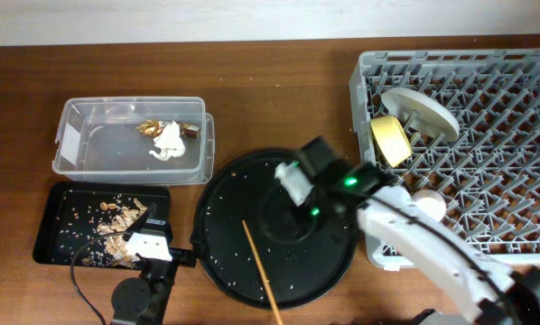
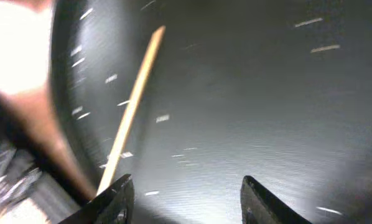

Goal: Sort waste into correct bins and load items into the dishwasher rack

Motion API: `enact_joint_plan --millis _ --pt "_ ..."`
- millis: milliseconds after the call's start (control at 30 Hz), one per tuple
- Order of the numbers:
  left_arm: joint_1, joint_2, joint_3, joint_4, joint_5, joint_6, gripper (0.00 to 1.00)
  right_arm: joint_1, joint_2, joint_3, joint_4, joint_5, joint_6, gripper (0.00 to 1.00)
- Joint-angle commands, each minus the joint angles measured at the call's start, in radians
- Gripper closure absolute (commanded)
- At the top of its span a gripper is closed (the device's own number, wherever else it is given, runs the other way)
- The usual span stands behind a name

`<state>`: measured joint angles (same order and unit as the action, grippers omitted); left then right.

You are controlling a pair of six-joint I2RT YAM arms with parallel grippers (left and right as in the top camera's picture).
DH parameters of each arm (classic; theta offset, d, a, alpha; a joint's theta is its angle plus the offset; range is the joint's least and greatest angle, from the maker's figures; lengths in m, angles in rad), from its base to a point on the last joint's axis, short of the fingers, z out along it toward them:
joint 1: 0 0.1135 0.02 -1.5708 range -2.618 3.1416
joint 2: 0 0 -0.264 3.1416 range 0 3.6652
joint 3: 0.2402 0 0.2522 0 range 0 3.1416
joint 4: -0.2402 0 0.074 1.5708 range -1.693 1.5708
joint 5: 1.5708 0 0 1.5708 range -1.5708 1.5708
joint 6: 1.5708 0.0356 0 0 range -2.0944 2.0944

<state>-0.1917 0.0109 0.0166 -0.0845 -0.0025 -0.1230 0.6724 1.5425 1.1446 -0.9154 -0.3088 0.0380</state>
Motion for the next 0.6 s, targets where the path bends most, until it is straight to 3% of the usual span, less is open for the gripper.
enact_joint_plan --millis 0,200,333,400,467,500,567 --pt "-0.004 -0.006 -0.008 0.002 0.01 0.012 0.01 0.129 0.063 -0.01 0.08 -0.102 0.238 0.44" --pt "-0.004 -0.006 -0.008 0.003 0.011 0.012 0.01 0.231 0.228 -0.01 0.192 -0.021 0.548 0.44" --pt "-0.004 -0.006 -0.008 0.002 0.01 0.012 0.01 0.237 0.324 -0.01 0.232 -0.126 0.548 0.49" --pt "-0.004 -0.006 -0.008 0.002 0.011 0.012 0.01 0.247 0.356 -0.01 0.232 -0.126 0.579 0.55" --pt "-0.004 -0.006 -0.008 0.002 0.01 0.012 0.01 0.253 0.381 -0.01 0.231 -0.125 0.6 0.72" --pt "-0.004 -0.006 -0.008 0.002 0.011 0.012 0.01 0.248 0.383 -0.01 0.227 -0.125 0.6 0.88" --pt "-0.004 -0.006 -0.008 0.002 0.011 0.012 0.01 0.213 0.37 -0.008 0.211 -0.099 0.599 0.96"
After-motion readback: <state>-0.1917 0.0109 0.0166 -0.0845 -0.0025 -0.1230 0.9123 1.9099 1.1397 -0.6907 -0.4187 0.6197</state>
